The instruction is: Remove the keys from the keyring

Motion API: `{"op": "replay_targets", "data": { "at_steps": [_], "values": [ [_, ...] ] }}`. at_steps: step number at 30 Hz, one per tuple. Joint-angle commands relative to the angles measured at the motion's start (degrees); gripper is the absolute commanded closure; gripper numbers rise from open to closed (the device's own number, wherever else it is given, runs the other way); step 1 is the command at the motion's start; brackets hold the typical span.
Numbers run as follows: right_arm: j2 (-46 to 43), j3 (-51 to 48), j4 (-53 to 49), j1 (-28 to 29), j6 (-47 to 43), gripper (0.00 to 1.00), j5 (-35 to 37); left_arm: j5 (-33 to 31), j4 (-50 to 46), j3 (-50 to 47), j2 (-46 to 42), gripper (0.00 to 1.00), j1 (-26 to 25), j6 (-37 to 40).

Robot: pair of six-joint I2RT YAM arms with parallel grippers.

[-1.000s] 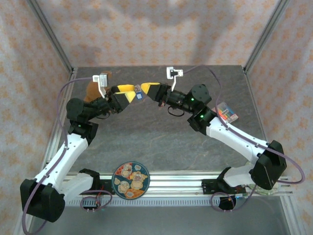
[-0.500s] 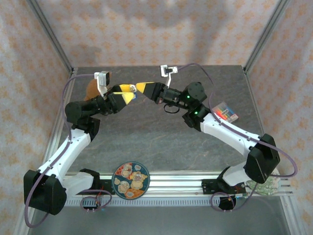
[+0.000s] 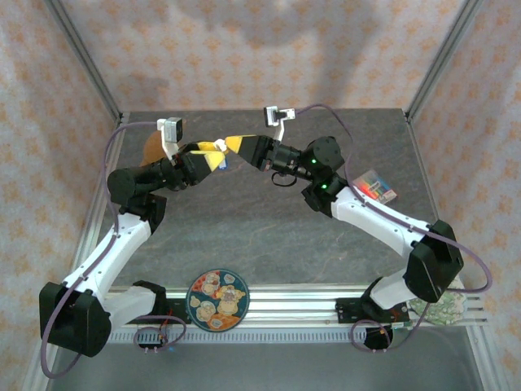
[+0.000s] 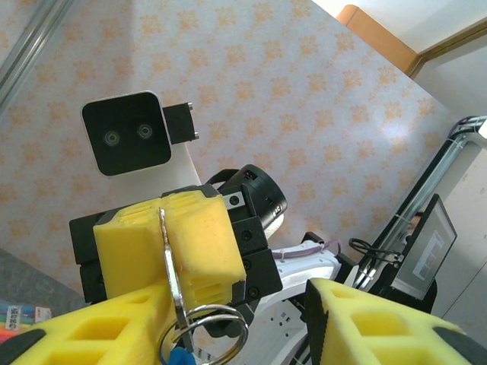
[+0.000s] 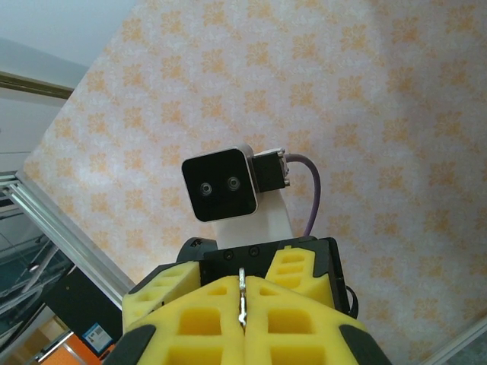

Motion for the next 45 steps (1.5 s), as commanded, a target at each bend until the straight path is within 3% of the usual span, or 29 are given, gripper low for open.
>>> {"op": "replay_targets", "data": {
  "at_steps": [1, 10, 23, 31, 36, 45],
  "values": [
    [0.4, 1.7, 4.2, -0.1, 1.5, 1.0, -1.5, 1.2, 2.8, 2.3, -0.3, 0.59, 0.1, 0.7],
    [0.1, 0.9, 4.9, -0.2, 1.7, 1.0, -1.3, 0.7, -3.1, 2.3, -1.6, 0.77, 0.0, 4.9],
    [-2.9, -2.1, 3.2, -0.4, -3.0, 1.0, 1.3, -3.6, -21.9, 1.7, -6.6, 1.0, 0.5, 18.1],
    [-8.9, -9.7, 7.1, -0.4, -10.4, 1.0, 9.6, -7.4, -21.6, -0.5, -8.8, 1.0, 0.8, 18.6],
    [-10.0, -14.5, 14.0, 0.1, -12.5, 1.0, 12.7, -8.8, -13.9, -2.0, -7.7, 1.0, 0.9, 13.2],
    [-13.8, -16.1, 6.1, 4.0, -24.7, 1.0, 16.4, -8.2, -14.7, -1.3, -7.3, 1.0, 0.9, 13.8]
  ]
}}
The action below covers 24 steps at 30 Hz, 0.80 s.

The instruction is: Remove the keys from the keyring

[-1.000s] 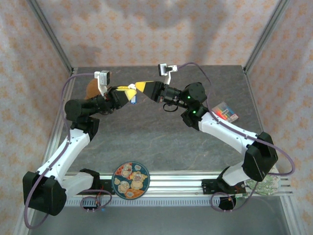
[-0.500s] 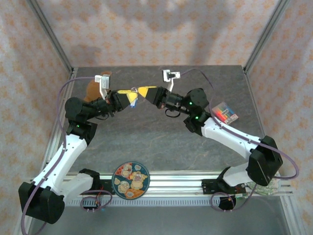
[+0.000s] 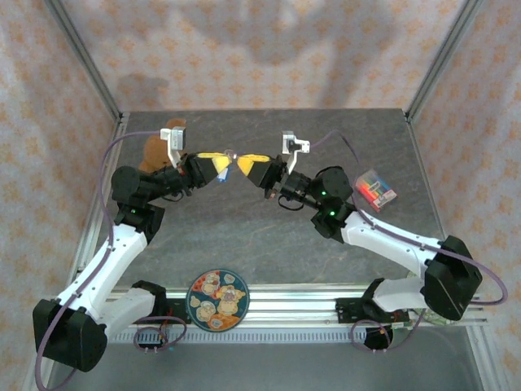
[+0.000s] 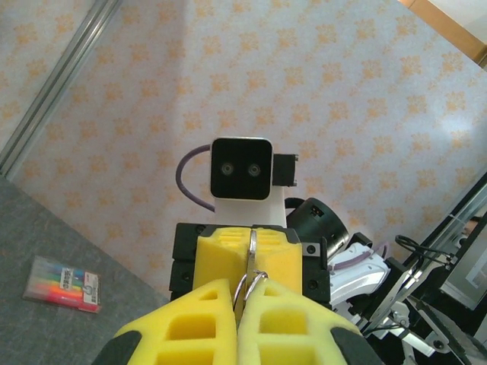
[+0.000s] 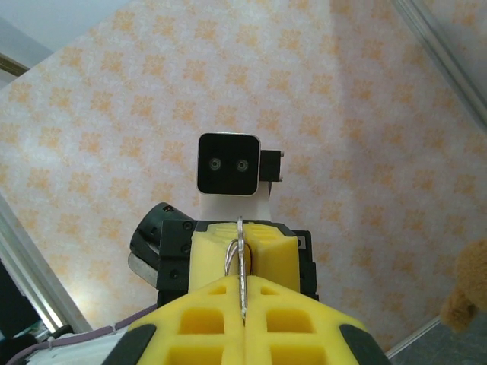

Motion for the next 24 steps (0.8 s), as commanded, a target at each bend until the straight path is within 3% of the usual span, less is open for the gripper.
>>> {"op": "replay_targets", "data": {
  "at_steps": [1, 6, 13, 18, 24],
  "values": [
    [-4.2, 0.3, -1.1, -0.2, -6.4, 1.0, 4.1, -4.8, 2.0, 1.3, -1.7, 1.0, 1.6, 1.9],
    [-9.6, -1.4, -11.4, -0.5, -9.9, 0.76, 8.6, -4.5, -7.5, 2.2, -3.2, 1.0, 1.6, 9.1],
    [-17.6, 0.7, -30.6, -1.8, -18.4, 0.58, 11.0, -2.4, -15.8, 3.9, -4.1, 1.0, 1.7, 14.9],
    [-13.7, 12.2, -46.8, -3.1, -26.5, 0.53, 1.7, 1.1, -18.9, 5.9, -3.6, 1.0, 1.6, 16.2],
    [-6.0, 22.3, -54.1, -3.3, -29.6, 0.55, -9.0, 5.8, -19.3, 7.1, -2.9, 1.0, 1.4, 14.8]
  ]
}}
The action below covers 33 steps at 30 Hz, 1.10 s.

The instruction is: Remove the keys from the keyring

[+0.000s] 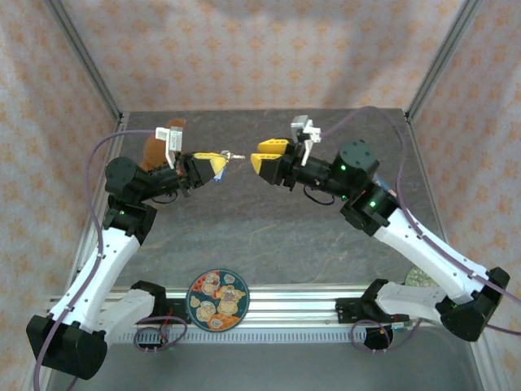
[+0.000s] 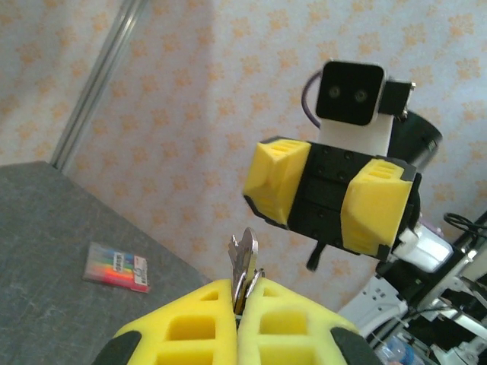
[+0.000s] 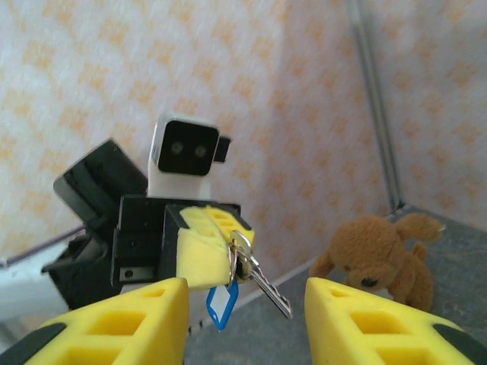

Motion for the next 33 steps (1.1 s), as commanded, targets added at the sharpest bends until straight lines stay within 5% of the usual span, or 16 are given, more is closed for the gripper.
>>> {"op": "replay_targets", "data": {
  "at_steps": [1, 18, 29, 33],
  "values": [
    [4.5, 5.2, -9.0, -0.2, -4.8, 0.54, -8.9, 4.3, -0.5, 2.2, 0.0, 1.0, -0.2, 0.7],
    [8.3, 8.6, -7.4, -0.5, -3.9, 0.58, -14.2, 6.1, -1.9, 3.3, 0.8, 1.0, -1.7, 1.8],
    [7.9, 8.7, -7.6, -0.7, -5.0, 1.0, -13.9, 5.9, -1.8, 3.1, 0.9, 1.0, -1.8, 1.6],
    [6.3, 5.5, -4.2, -0.6, -6.0, 1.0, -12.5, 5.5, -1.5, 2.7, 0.7, 1.0, -1.8, 1.5]
  ]
}}
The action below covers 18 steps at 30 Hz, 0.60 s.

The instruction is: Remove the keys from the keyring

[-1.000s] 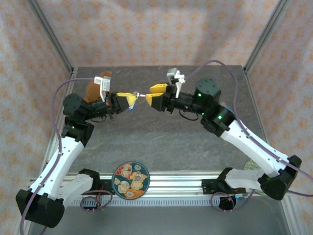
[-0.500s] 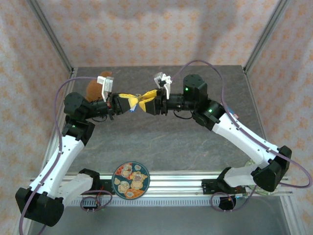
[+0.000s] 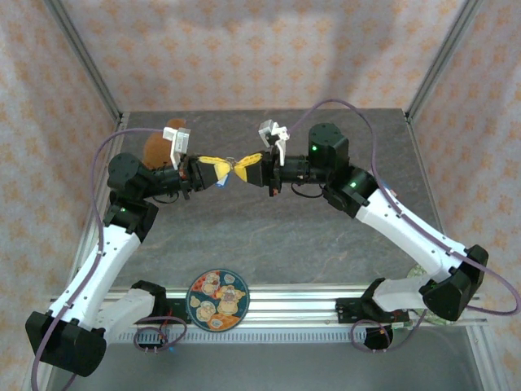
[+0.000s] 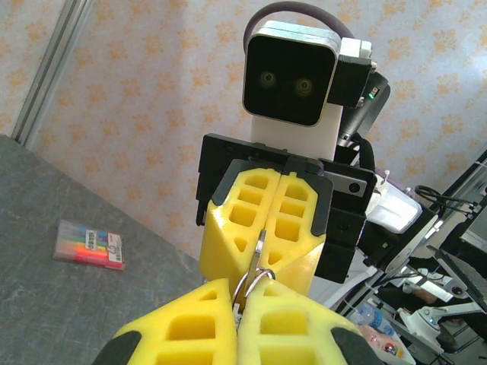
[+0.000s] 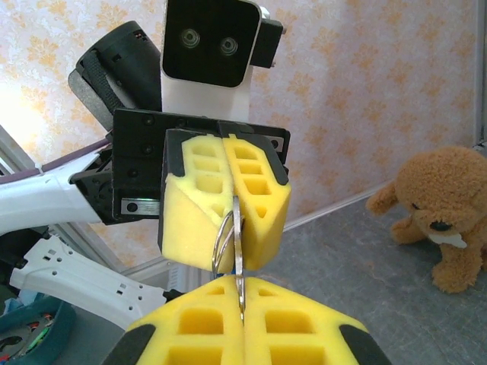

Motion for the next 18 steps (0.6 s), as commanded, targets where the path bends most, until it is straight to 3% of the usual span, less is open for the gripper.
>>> {"op": "replay_targets", "data": {
  "at_steps": [1, 6, 18],
  "values": [
    [-3.3, -3.0, 7.5, -0.1, -1.1, 1.0, 2.2, 1.0, 1.3, 1.1, -0.5, 1.0, -0.4, 0.8],
    [-8.6, -12.3, 19.8, 0.5, -1.9, 1.0, 8.2, -0.4, 4.6, 0.1, -0.4, 1.0, -0.2, -1.7],
    [-10.9, -18.8, 26.1, 5.7, -6.4, 1.0, 17.2, -2.5, 13.9, -1.0, 0.9, 1.0, -0.1, -8.2]
  ]
}}
